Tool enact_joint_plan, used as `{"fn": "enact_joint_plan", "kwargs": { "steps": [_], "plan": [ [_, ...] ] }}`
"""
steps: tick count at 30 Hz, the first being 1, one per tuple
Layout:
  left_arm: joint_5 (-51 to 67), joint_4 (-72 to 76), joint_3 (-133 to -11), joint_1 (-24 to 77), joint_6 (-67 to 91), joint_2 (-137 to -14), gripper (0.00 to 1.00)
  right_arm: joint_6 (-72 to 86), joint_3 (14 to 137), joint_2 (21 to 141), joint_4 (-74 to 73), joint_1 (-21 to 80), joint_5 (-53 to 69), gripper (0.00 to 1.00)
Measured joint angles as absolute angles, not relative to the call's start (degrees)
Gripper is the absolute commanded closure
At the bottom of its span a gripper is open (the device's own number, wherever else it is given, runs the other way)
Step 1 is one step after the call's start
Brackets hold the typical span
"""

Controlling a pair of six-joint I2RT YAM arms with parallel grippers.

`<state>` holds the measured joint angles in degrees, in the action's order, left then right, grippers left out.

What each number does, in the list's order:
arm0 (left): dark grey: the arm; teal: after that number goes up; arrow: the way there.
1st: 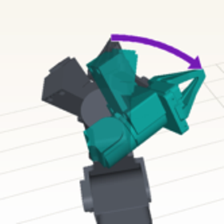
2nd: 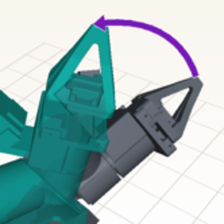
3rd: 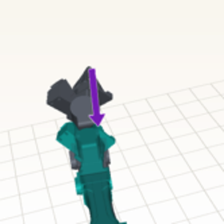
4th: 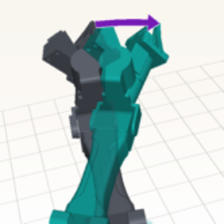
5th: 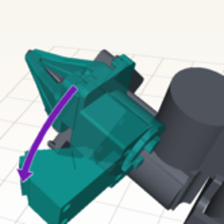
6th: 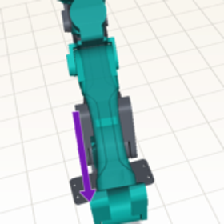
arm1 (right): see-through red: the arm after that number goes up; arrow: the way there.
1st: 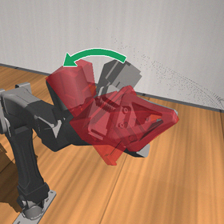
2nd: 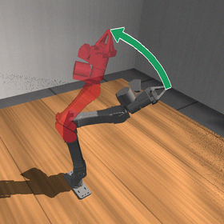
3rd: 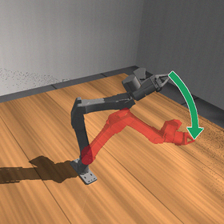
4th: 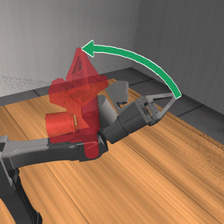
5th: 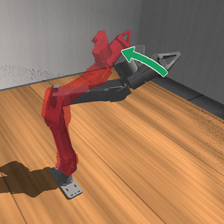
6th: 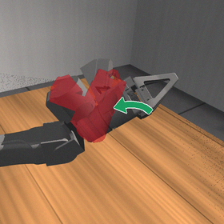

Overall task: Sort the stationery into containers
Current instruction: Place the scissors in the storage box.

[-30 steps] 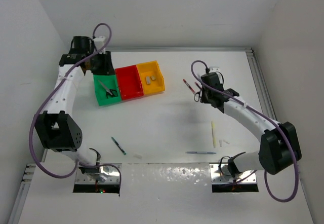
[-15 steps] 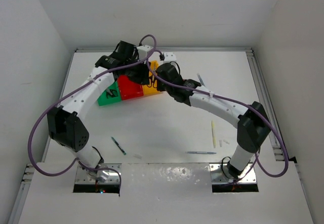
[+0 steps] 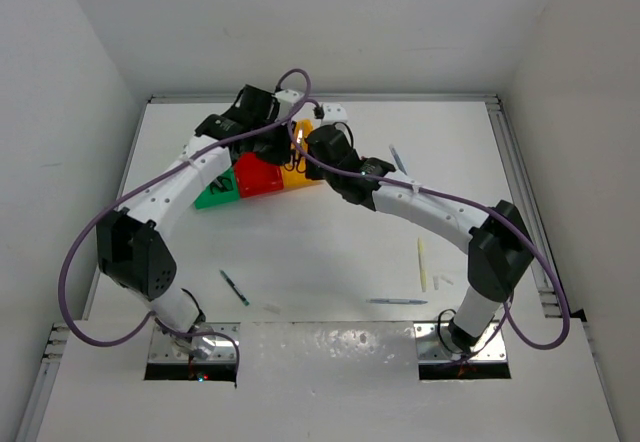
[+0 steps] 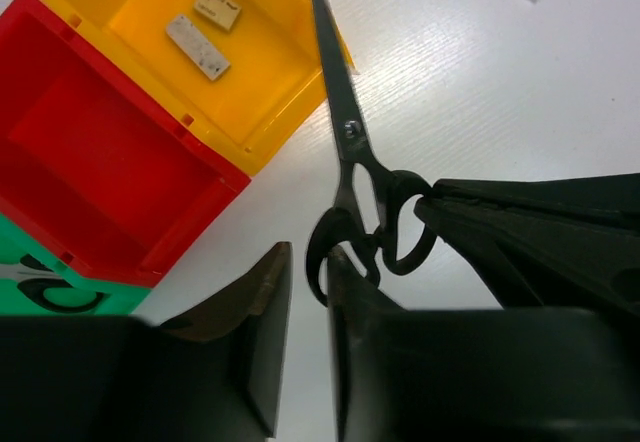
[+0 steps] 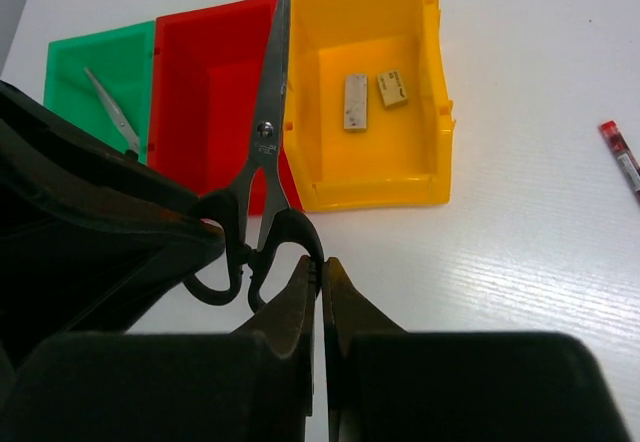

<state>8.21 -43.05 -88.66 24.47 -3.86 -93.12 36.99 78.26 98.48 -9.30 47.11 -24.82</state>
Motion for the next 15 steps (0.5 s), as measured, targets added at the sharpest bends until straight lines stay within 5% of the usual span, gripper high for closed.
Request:
{"fn": "enact_joint_plan", "kwargs": {
  "steps": [4, 11, 14, 15],
  "plan": [
    [6.94, -42.54, -87.99, 25.52, -3.62, -93.3, 1.0, 37.3, 78.26, 98.48, -9.3, 47.44, -24.67, 1.0],
    [6.2, -41.12, -85.12, 25.23, -3.14, -93.86, 1.0, 37.85, 78.26, 99.59, -10.02, 47.9, -24.25, 1.0],
    [7.16, -41.34, -83.9, 23.05, -2.52, -93.86, 1.0, 38.04, 78.26, 100.27, -9.47, 47.94, -22.06, 0.56],
    [7.35, -41.39, -83.42, 21.82, -2.46, -93.86, 1.0, 38.24, 78.26, 100.31, -9.13, 48.03, -21.54, 0.52]
  ]
}}
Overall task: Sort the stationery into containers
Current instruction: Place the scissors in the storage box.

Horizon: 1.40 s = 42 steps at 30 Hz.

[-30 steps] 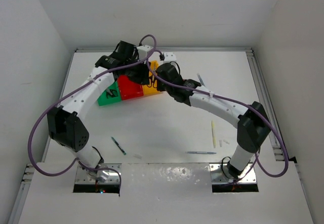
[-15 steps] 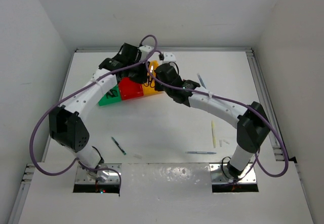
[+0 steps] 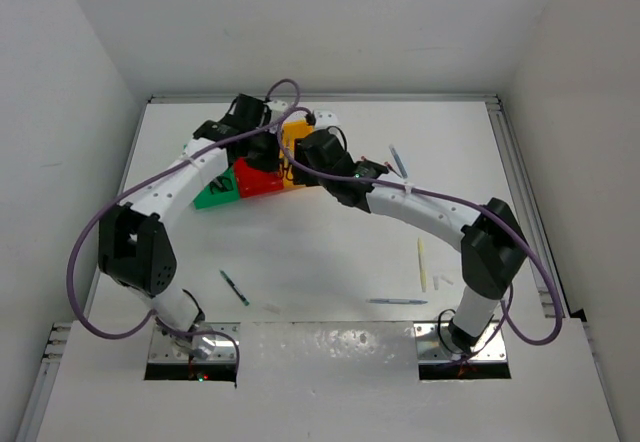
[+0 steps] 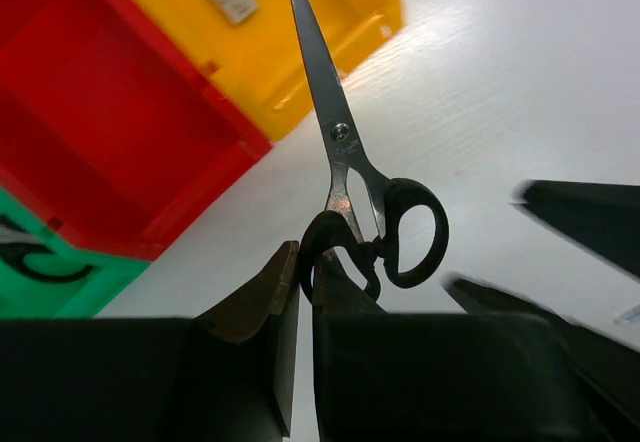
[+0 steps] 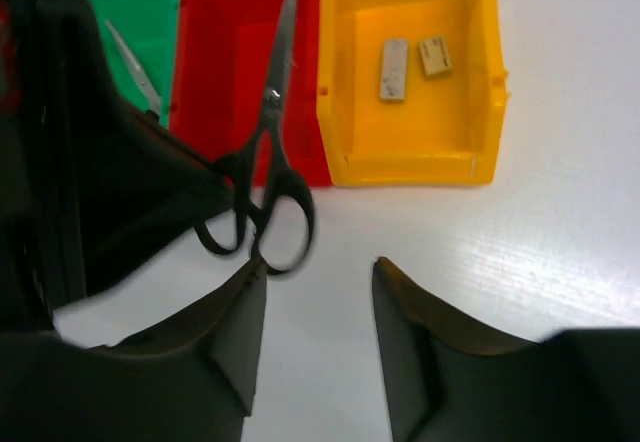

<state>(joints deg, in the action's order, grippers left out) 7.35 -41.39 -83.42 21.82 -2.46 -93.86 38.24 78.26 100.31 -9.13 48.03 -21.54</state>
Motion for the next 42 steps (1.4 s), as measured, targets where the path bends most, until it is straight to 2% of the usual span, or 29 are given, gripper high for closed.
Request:
{"fn": "enact_joint_plan", "kwargs": {
  "steps": [4, 12, 18, 28, 29, 30, 32, 33, 36, 42],
  "plan": [
    [7.44, -41.45, -80.93, 13.32, -1.85, -93.84, 1.0, 36.82, 77.91, 99.92, -7.16, 48.47, -19.46, 0.48],
    [7.2, -39.57, -73.06, -4.95, 2.07, -92.03, 1.0, 34.87, 72.18, 94.17, -5.08, 48.51, -19.55, 0.47],
    [6.35, -36.75, -72.58, -6.37, 2.9, -94.32, 1.0, 33.87, 70.78, 93.06, -5.19, 48.4, -20.51, 0.47],
    [5.06, -34.96, -75.64, -6.04, 2.0, -106.28, 1.0, 31.73, 67.99, 89.67, -6.63, 47.86, -22.26, 0.47],
    [5.06, -34.98, -75.64, -6.0, 1.87, -106.54, 0.98, 31.62, 67.79, 89.34, -6.7, 47.79, -22.41, 0.47],
    [4.97, -34.98, -75.66, -5.89, 1.69, -106.61, 0.86, 31.46, 67.59, 88.99, -6.7, 47.75, -22.55, 0.47],
    [4.8, -34.96, -75.96, -5.5, 1.32, -106.61, 0.73, 31.24, 67.33, 88.53, -6.87, 47.7, -22.63, 0.47],
    [4.75, -34.96, -76.31, -5.17, 1.1, -106.61, 0.61, 31.11, 67.31, 88.4, -7.16, 47.66, -22.74, 0.47],
    [4.67, -35.0, -77.84, -4.47, 0.8, -106.61, 0.55, 30.74, 67.29, 88.09, -8.32, 47.55, -22.81, 0.41],
    [5.04, -35.68, -80.07, -4.16, 0.73, -105.45, 0.54, 30.02, 66.13, 86.21, -12.67, 47.0, -22.28, 0.36]
  ]
}}
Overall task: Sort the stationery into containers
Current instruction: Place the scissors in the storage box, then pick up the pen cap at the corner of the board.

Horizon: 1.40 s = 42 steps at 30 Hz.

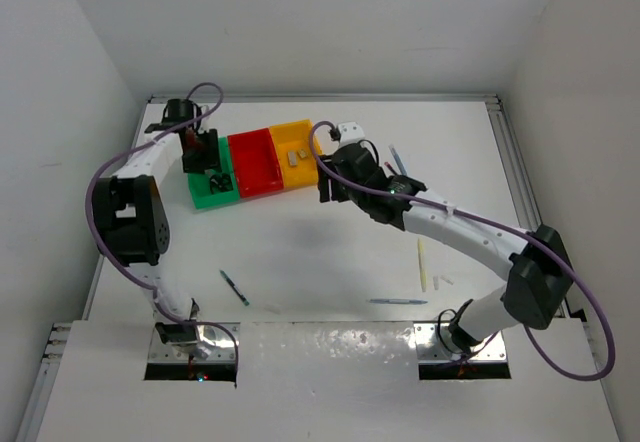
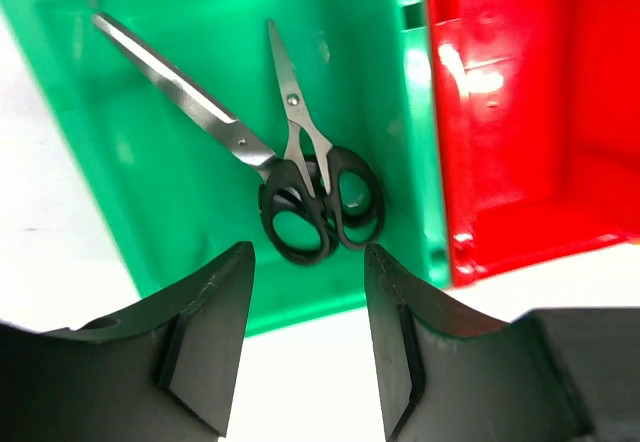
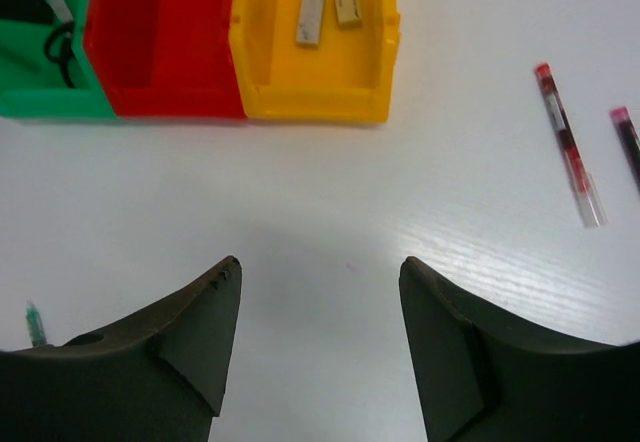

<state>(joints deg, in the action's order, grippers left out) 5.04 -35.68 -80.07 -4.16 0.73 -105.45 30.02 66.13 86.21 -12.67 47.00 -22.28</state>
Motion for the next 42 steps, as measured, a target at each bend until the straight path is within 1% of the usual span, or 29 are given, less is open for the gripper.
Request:
{"fn": "enact_joint_plan", "kwargs": {
  "steps": [5, 10, 14, 17, 21, 23, 29, 35, 36, 42],
  "plan": [
    [6.85, -37.87, -81.43, -4.12, 0.71, -101.08, 0.54, 30.5, 61.93, 82.98, -17.58, 45.98, -21.54, 0.36],
    [8.95, -40.45, -81.12, -3.64, -1.06, -92.66, 0.55, 31.7, 54.78, 80.29, -20.8, 45.12, -18.87, 0.38],
    [10.07, -42.98, -79.2, -2.92, -3.68, -85.32, 0.55, 28.95, 51.96, 81.56, -23.22, 47.81, -16.88, 0.39],
    [10.98, -44.93, -77.78, -3.53, -4.86, -82.26, 0.55, 23.2, 53.45, 86.24, -23.33, 54.63, -15.4, 0.39],
    [11.05, -46.3, -77.32, -7.7, -5.08, -81.89, 0.55, 14.22, 60.38, 96.33, -22.85, 64.6, -10.0, 0.39],
    [11.25, -46.83, -77.28, -10.07, -4.8, -81.89, 0.55, 11.0, 63.9, 100.4, -22.35, 67.68, -6.52, 0.4],
    [12.71, -47.0, -76.36, -16.27, -4.01, -81.71, 0.55, 7.18, 67.33, 104.33, -19.94, 72.97, -0.23, 0.4],
    [13.5, -49.01, -73.41, -19.77, -4.29, -79.4, 0.55, 7.81, 66.74, 105.56, -16.34, 77.65, 2.02, 0.46],
    [13.58, -49.36, -72.93, -20.32, -4.32, -78.59, 0.54, 8.12, 66.57, 105.73, -15.94, 77.97, 2.04, 0.48],
    [13.69, -50.04, -71.55, -21.63, -5.02, -73.41, 0.53, 9.54, 66.13, 107.42, -14.46, 77.97, 1.23, 0.51]
  ]
}}
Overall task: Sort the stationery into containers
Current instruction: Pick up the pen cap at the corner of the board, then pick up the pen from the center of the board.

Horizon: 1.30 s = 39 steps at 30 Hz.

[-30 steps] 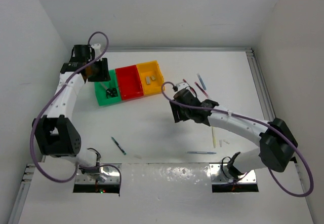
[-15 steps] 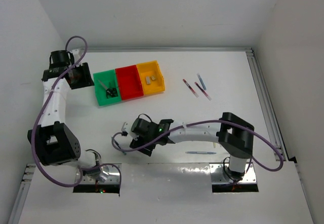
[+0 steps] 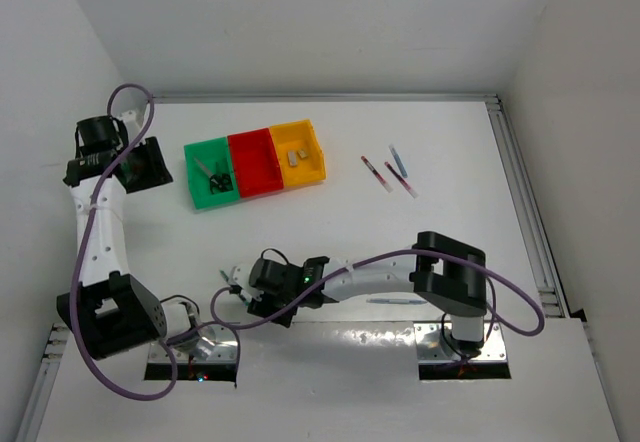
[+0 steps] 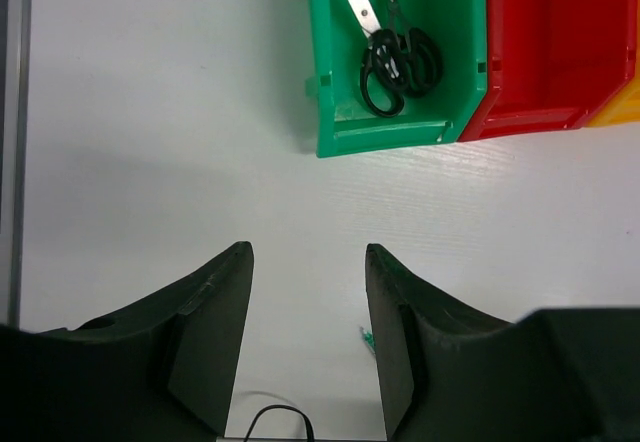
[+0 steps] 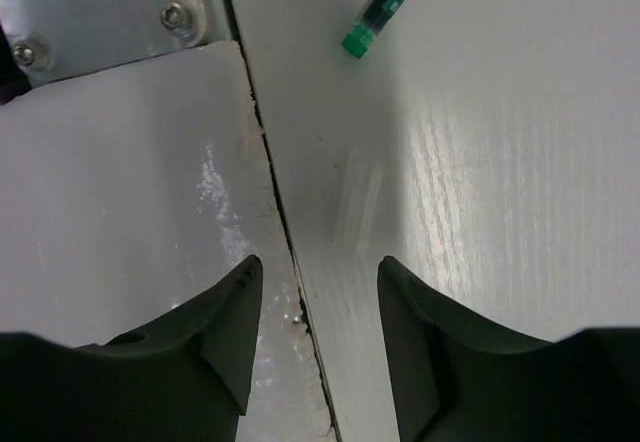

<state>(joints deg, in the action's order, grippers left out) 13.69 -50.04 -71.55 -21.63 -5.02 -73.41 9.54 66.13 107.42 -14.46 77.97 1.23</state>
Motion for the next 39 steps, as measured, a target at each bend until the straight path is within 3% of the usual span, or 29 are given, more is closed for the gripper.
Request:
{"fn": "enact_joint_plan", "kwargs": {
  "steps": [7, 9, 13, 20, 28, 30, 33, 39],
  "plan": [
    [14.15, -50.06, -70.17, -23.07, -5.58, -72.34, 0.53, 10.31, 67.64, 112.79, -13.43, 77.69, -1.3, 0.6],
    [14.28, -50.3, -69.84, -23.73, -5.58, -72.25, 0.53, 10.55, 68.07, 113.25, -13.32, 77.71, -2.48, 0.69],
    [14.52, -50.39, -69.84, -24.47, -5.58, -71.7, 0.53, 10.81, 67.35, 112.99, -12.12, 77.71, -3.99, 0.99],
    [15.38, -50.83, -69.14, -24.82, -5.8, -70.17, 0.56, 10.72, 61.41, 108.57, -10.55, 75.81, -6.26, 1.0],
    [17.52, -53.69, -66.94, -23.44, -2.57, -70.26, 0.56, 10.09, 51.22, 98.87, -12.64, 65.21, -9.8, 1.0],
    [18.57, -53.3, -62.74, -21.96, 0.8, -69.25, 0.46, 10.33, 50.19, 97.49, -12.88, 64.36, -11.57, 1.0],
    [19.66, -53.89, -55.02, -17.06, 6.28, -68.07, 0.44, 11.0, 49.19, 96.75, -12.43, 64.2, -12.95, 1.0],
    [20.05, -55.18, -41.91, -4.97, 16.32, -69.52, 0.47, 13.19, 47.46, 96.66, -12.12, 63.07, -14.37, 1.0]
  ]
}}
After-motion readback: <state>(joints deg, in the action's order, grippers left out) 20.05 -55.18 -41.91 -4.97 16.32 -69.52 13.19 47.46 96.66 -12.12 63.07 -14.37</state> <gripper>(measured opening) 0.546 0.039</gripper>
